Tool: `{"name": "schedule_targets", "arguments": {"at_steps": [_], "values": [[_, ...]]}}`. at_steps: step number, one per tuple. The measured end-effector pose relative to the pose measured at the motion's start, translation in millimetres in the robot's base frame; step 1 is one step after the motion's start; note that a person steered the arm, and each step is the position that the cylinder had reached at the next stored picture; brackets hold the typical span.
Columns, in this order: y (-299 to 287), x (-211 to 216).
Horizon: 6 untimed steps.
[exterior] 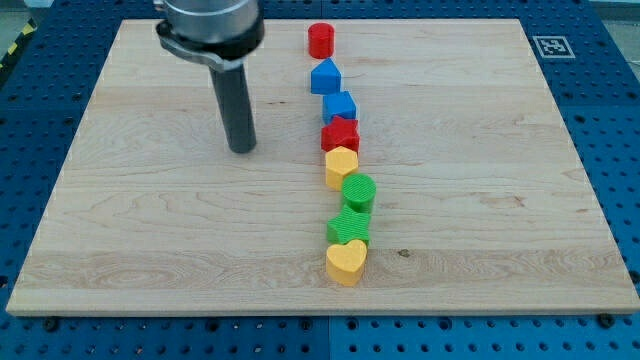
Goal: Move the red star and blue triangle slightly to the right
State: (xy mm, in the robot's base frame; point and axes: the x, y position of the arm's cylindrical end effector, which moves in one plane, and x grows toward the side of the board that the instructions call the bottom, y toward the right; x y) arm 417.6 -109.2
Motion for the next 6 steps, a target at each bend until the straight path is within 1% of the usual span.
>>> {"name": "schedule_targets", "arguments": {"at_steps": [1,2,3,5,6], "values": [[-20,-42],[-20,-97],[-5,-128],[12,-123],[41,-122]]}}
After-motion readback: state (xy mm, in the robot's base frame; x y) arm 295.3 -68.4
